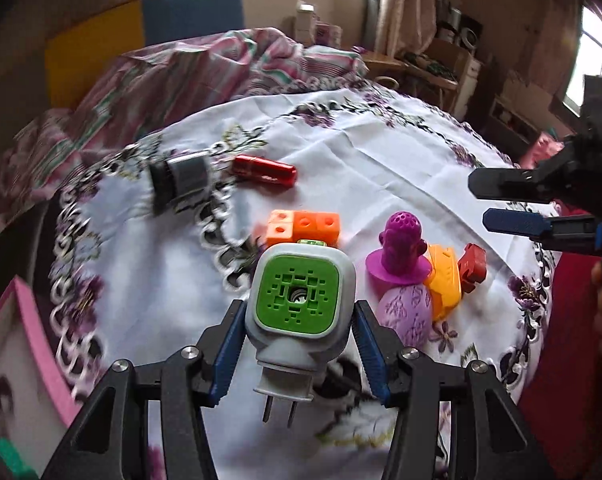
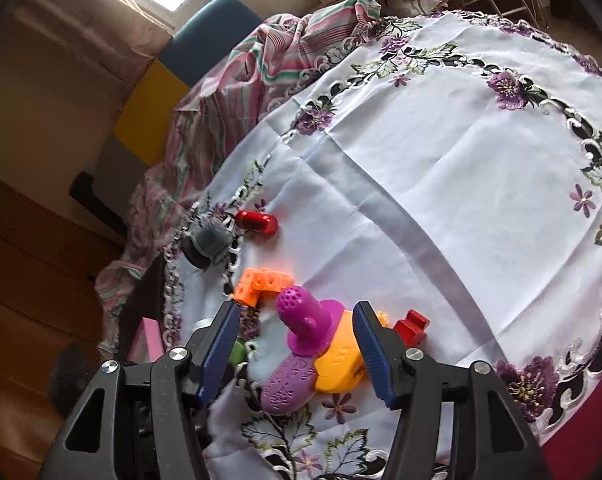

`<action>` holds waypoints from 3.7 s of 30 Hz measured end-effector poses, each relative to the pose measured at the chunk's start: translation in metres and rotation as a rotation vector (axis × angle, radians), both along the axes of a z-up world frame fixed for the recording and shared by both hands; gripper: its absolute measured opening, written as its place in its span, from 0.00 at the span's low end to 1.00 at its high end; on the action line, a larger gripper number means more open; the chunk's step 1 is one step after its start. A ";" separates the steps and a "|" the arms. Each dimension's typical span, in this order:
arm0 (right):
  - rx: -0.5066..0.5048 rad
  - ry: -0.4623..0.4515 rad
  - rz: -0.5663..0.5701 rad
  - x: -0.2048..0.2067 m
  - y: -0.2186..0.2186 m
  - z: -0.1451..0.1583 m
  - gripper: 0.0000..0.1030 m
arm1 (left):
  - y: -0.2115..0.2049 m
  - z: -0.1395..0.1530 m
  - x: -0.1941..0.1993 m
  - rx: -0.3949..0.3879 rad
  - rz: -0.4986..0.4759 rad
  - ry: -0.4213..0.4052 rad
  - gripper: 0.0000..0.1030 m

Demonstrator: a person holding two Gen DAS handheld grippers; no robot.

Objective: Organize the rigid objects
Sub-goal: 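Carry the plug device into the tray and release it while the right gripper grasps the purple toy, then carry the purple toy to the tray with the right gripper and release it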

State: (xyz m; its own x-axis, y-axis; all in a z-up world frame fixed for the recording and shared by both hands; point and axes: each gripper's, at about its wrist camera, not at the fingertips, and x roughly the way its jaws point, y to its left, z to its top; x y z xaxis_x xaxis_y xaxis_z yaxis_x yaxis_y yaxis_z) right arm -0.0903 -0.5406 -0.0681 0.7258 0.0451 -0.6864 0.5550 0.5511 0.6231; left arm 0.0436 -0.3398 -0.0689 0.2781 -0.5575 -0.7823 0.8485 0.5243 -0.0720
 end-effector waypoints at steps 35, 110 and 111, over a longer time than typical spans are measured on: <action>-0.266 0.158 0.056 0.047 0.025 0.016 0.58 | 0.205 0.034 -0.009 -0.143 0.392 0.043 0.53; -0.518 0.292 0.197 0.096 0.066 -0.007 0.32 | 0.293 0.036 0.012 -0.001 0.784 -0.087 0.63; -0.517 0.284 0.199 0.095 0.067 -0.007 0.32 | 0.293 0.037 0.010 -0.004 0.783 -0.089 0.63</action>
State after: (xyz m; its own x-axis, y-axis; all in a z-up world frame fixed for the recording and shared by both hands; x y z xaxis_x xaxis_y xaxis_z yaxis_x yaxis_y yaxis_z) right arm 0.0050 -0.4737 -0.0746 0.5235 -0.2292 -0.8206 0.5156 0.8520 0.0910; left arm 0.0539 -0.0468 -0.0316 0.6528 -0.1762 -0.7368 0.2351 0.9717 -0.0240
